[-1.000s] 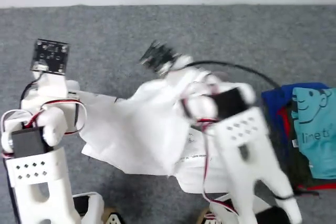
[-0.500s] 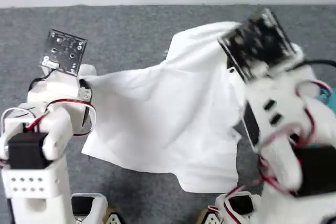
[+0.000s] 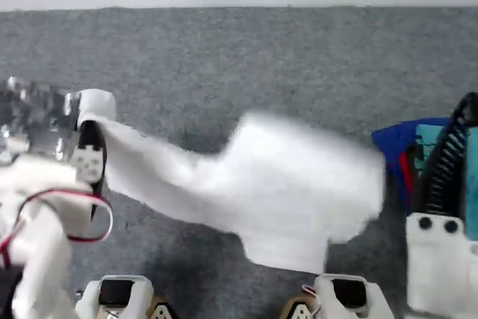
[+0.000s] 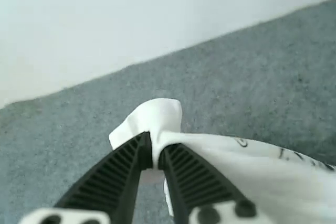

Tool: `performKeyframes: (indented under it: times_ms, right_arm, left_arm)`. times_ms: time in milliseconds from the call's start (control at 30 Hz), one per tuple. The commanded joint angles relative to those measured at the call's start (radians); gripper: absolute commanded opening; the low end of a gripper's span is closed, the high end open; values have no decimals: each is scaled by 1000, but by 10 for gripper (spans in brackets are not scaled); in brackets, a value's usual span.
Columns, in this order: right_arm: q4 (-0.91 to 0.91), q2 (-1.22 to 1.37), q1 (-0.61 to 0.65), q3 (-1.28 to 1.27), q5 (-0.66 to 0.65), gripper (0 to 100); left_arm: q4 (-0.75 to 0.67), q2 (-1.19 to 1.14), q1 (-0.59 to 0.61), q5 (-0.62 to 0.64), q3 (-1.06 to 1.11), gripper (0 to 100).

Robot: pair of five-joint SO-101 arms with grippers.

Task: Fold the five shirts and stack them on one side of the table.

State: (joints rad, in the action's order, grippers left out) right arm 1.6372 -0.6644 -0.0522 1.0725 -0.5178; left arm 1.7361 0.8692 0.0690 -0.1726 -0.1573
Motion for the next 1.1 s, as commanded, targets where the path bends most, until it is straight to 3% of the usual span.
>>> performKeyframes:
  times_ms: [0,233,333,500,600,733,933,1067]
  right_arm:
    - [24,15,-27,15,14,10]
    - [90,48,41,-83,15,10]
    - [154,81,177,-245,15,14]
    - [151,120,503,-767,11,26]
    - [93,159,680,-1074,12,101]
    - [-65,186,809,-1330,14,180]
    - [-303,237,966,-1537,15,185]
    - [-426,326,986,-1631,15,185]
  left_arm:
    - [18,40,3,2,-30,14]
    - [15,55,-5,-2,67,14]
    - [15,55,-5,-5,107,14]
    - [-18,57,-5,-6,176,14]
    - [-44,55,-3,-6,216,14]
    - [-66,55,-3,-6,252,14]
    - [-130,55,2,-6,315,14]
    - [-192,55,2,-6,371,14]
